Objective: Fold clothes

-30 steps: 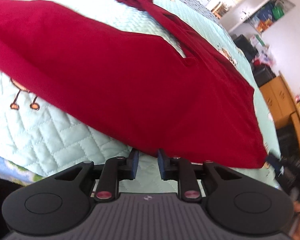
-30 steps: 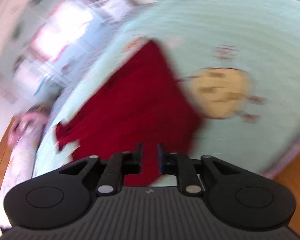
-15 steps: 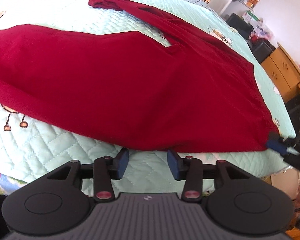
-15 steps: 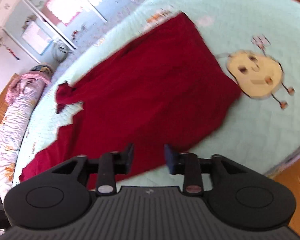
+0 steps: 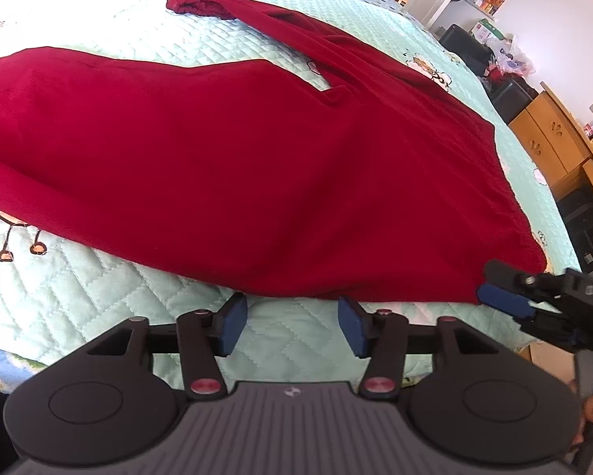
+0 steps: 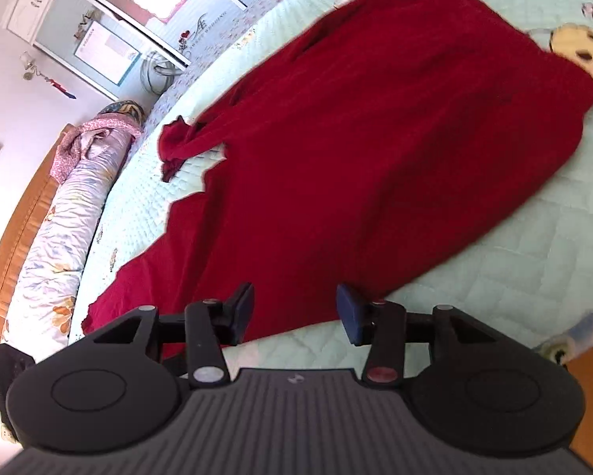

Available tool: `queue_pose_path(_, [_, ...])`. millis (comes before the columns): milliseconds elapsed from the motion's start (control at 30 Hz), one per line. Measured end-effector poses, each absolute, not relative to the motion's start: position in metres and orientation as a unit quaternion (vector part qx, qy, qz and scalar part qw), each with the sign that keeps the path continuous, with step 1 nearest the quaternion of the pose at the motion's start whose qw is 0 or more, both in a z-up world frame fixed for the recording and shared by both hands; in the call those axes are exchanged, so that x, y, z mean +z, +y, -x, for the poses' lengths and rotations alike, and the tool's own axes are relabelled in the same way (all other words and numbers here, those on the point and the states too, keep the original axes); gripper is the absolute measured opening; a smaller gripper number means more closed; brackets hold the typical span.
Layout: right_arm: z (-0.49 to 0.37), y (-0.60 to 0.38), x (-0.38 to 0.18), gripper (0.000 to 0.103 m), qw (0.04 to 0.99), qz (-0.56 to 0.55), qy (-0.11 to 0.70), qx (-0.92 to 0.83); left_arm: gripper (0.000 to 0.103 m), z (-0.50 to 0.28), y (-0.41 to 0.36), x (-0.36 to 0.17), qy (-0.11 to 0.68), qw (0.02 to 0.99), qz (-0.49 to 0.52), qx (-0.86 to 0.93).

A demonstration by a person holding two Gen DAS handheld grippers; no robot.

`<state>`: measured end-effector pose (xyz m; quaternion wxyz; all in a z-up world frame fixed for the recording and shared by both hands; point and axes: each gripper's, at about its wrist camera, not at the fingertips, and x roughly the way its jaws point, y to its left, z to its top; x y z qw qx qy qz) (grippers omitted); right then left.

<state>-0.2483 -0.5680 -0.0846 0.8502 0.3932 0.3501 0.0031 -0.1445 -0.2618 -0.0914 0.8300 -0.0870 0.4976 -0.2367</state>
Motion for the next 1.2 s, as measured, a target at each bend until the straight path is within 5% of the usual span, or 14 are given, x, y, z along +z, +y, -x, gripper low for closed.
queue_pose_path(1033, [0.241, -0.541, -0.103, 0.053, 0.836, -0.399, 0.376, -0.001, 0.06, 0.082, -0.092, -0.086, 0.457, 0.774, 0.424, -0.109])
queue_pose_path(1100, [0.24, -0.541, -0.103, 0.053, 0.836, -0.398, 0.379, -0.002, 0.049, 0.088, -0.087, -0.097, 0.485, 0.773, 0.401, -0.075])
queue_pose_path(1200, [0.237, -0.541, -0.104, 0.053, 0.834, -0.399, 0.381, -0.004, 0.051, 0.101, -0.075, -0.099, 0.462, 0.765, 0.438, -0.094])
